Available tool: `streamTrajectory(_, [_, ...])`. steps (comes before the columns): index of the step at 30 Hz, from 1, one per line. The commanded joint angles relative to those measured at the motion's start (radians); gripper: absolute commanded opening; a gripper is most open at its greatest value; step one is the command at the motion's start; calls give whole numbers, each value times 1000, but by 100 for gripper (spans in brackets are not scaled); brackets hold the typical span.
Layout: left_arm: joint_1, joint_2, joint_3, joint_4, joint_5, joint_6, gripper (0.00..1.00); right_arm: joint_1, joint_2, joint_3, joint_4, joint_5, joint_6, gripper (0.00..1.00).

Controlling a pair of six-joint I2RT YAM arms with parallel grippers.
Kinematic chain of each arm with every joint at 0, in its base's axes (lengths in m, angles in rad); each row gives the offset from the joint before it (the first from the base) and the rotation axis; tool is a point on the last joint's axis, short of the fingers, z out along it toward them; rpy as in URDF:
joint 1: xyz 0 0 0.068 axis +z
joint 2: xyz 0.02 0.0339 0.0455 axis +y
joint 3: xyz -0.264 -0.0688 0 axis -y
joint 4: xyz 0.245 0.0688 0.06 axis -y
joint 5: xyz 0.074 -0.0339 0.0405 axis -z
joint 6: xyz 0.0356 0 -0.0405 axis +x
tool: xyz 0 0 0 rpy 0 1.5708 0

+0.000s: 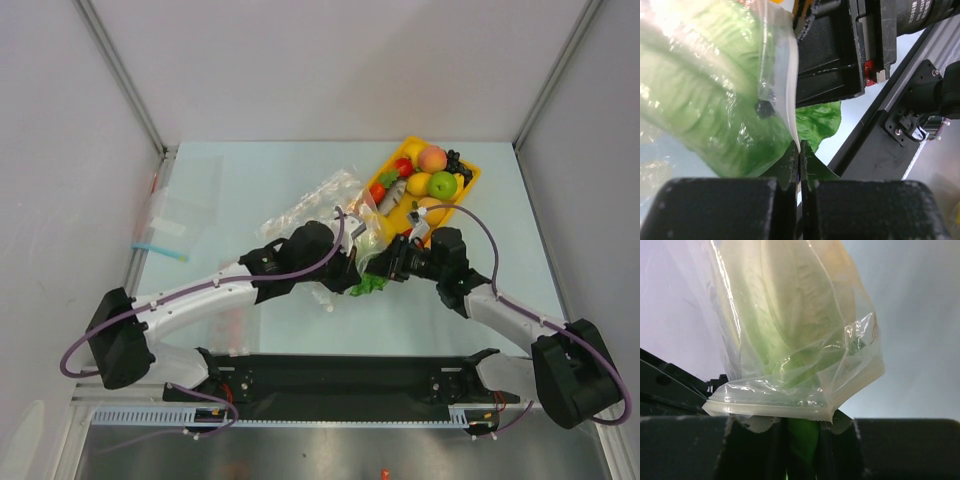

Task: Place the food in the zip-top bag and seal the zipper
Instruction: Place the fake vegetable in the zipper food storage bag.

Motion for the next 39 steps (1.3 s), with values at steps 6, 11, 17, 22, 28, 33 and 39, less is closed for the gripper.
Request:
streamTrajectory(6, [84, -57, -97, 136, 195, -78, 0, 171, 117, 313, -216, 224, -196, 23])
streamTrajectory(11, [109, -103, -127, 187, 216, -97, 0, 194, 184, 339, -199, 186, -272, 31])
streamTrajectory(17, [147, -133, -176, 259, 278, -153, 0, 196, 163, 272, -144, 173, -282, 62])
streamTrajectory(22, [221, -164, -236, 316, 286, -198, 0, 214, 100, 267, -265, 242, -328, 79])
streamTrajectory(28, [224, -189, -223, 270, 192, -155, 0, 229, 80, 281, -363, 268, -354, 91])
streamTrajectory(33, [224, -198, -213, 213, 134, -127, 0, 248, 46, 313, -489, 317, -403, 93])
streamTrajectory(39, [224, -227, -213, 184, 43, -120, 0, 275, -6, 295, -529, 476, -420, 78])
